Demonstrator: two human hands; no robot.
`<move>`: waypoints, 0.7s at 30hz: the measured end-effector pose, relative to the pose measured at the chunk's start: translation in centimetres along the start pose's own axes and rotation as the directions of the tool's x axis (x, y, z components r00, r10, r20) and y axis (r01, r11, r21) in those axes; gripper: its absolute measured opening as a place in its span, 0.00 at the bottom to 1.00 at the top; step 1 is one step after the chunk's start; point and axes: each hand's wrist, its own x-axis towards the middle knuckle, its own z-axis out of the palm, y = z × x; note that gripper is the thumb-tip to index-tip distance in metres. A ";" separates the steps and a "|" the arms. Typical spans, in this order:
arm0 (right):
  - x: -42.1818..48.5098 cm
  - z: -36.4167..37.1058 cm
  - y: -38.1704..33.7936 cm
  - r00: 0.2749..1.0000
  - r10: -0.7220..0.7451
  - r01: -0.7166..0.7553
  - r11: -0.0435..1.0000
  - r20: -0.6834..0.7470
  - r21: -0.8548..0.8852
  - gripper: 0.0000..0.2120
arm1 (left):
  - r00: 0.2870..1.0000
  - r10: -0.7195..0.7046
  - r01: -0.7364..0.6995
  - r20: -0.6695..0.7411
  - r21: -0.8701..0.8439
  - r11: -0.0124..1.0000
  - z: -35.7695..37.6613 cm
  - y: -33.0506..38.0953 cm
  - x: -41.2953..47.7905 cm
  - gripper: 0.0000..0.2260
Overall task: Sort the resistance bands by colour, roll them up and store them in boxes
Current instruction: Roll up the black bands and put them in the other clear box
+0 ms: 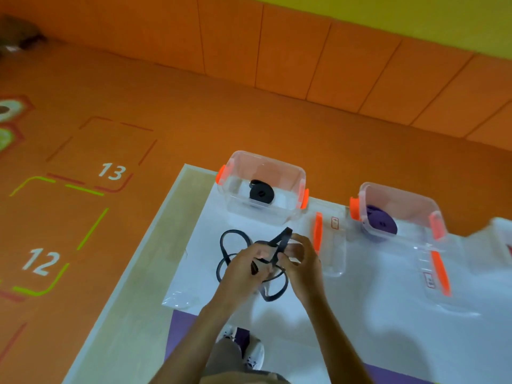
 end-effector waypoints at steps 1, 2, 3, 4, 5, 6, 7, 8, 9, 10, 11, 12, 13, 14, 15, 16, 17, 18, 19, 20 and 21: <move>0.1 -0.1 -0.5 1.000 0.001 -0.001 0.999 -0.007 0.038 0.22 | 1.000 -0.006 0.005 -0.011 -0.065 0.998 0.1 0.5 0.1 0.20; 0.2 -0.2 -0.9 1.000 0.001 -0.001 0.998 -0.008 0.065 0.24 | 0.999 -0.023 0.020 -0.025 -0.132 0.991 0.1 1.0 0.3 0.16; 0.3 -0.2 -1.3 1.000 0.003 -0.003 0.996 -0.002 0.088 0.25 | 0.998 -0.049 0.041 -0.037 -0.185 0.982 0.2 1.4 0.6 0.11; 0.3 -0.3 -1.5 1.000 0.006 -0.006 0.994 0.004 0.113 0.27 | 0.996 -0.070 0.058 -0.047 -0.224 0.973 0.1 1.7 0.9 0.08; 0.4 -0.3 -1.7 1.000 0.007 -0.008 0.990 0.007 0.139 0.28 | 0.995 -0.084 0.069 -0.050 -0.249 0.966 0.0 1.8 1.2 0.07; 0.6 -0.3 -1.9 1.000 0.003 -0.004 0.987 0.006 0.162 0.29 | 0.995 -0.092 0.076 -0.047 -0.265 0.961 -0.1 1.8 1.6 0.08; 0.8 -0.3 -2.0 1.000 0.000 0.000 0.984 0.003 0.180 0.27 | 0.994 -0.099 0.084 -0.042 -0.273 0.958 -0.3 1.8 2.0 0.09; 0.9 -0.2 -2.1 1.000 0.000 0.001 0.981 -0.005 0.196 0.25 | 0.994 -0.099 0.086 -0.036 -0.271 0.959 -0.5 1.6 2.4 0.11; 1.2 -0.2 -2.2 1.000 0.007 -0.004 0.976 -0.016 0.216 0.22 | 0.996 -0.081 0.071 -0.032 -0.257 0.964 -0.8 1.3 3.0 0.13; 1.3 -0.1 -2.2 1.000 0.017 -0.011 0.972 -0.023 0.233 0.20 | 0.998 -0.050 0.044 -0.023 -0.232 0.972 -1.0 1.1 3.4 0.16; 1.4 -0.1 -2.3 0.999 0.025 -0.019 0.971 -0.022 0.238 0.19 | 1.000 -0.010 0.009 -0.004 -0.209 0.978 -1.1 0.8 3.9 0.19; 1.5 -0.2 -2.5 1.000 0.024 -0.019 0.972 -0.017 0.234 0.17 | 0.999 0.037 -0.032 0.021 -0.194 0.981 -1.3 0.7 4.4 0.23; 1.5 -0.3 -2.6 1.000 0.018 -0.016 0.974 -0.010 0.226 0.15 | 0.996 0.074 -0.062 0.051 -0.201 0.978 -1.4 0.7 4.9 0.26; 1.4 -0.4 -2.7 1.000 0.011 -0.009 0.974 -0.007 0.225 0.14 | 0.992 0.088 -0.065 0.087 -0.233 0.970 -1.5 0.6 5.3 0.28; 1.4 -0.3 -2.8 1.000 0.005 -0.001 0.973 -0.015 0.232 0.14 | 0.988 0.082 -0.042 0.132 -0.283 0.958 -1.6 0.7 5.8 0.28; 1.5 -0.4 -3.0 0.999 -0.003 0.012 0.972 -0.039 0.233 0.13 | 0.981 0.071 -0.008 0.182 -0.326 0.945 -1.7 0.9 6.3 0.27; 1.5 -0.5 -3.3 0.997 -0.014 0.030 0.976 -0.072 0.216 0.12 | 0.973 0.067 0.014 0.219 -0.345 0.938 -1.8 1.0 6.8 0.27; 1.6 -0.6 -3.5 0.995 -0.029 0.048 0.981 -0.099 0.187 0.11 | 0.969 0.071 0.012 0.238 -0.332 0.943 -1.9 1.1 7.3 0.26; 1.7 -0.8 -3.8 0.992 -0.047 0.065 0.985 -0.115 0.160 0.10 | 0.966 0.084 -0.006 0.244 -0.303 0.953 -1.9 1.1 7.8 0.24; 1.9 -1.0 -3.9 0.992 -0.062 0.078 0.987 -0.114 0.141 0.10 | 0.965 0.102 -0.033 0.240 -0.274 0.961 -1.9 1.2 8.2 0.21; 2.0 -1.3 -4.1 0.992 -0.067 0.080 0.988 -0.107 0.131 0.10 | 0.966 0.117 -0.055 0.230 -0.260 0.964 -1.8 1.4 8.6 0.18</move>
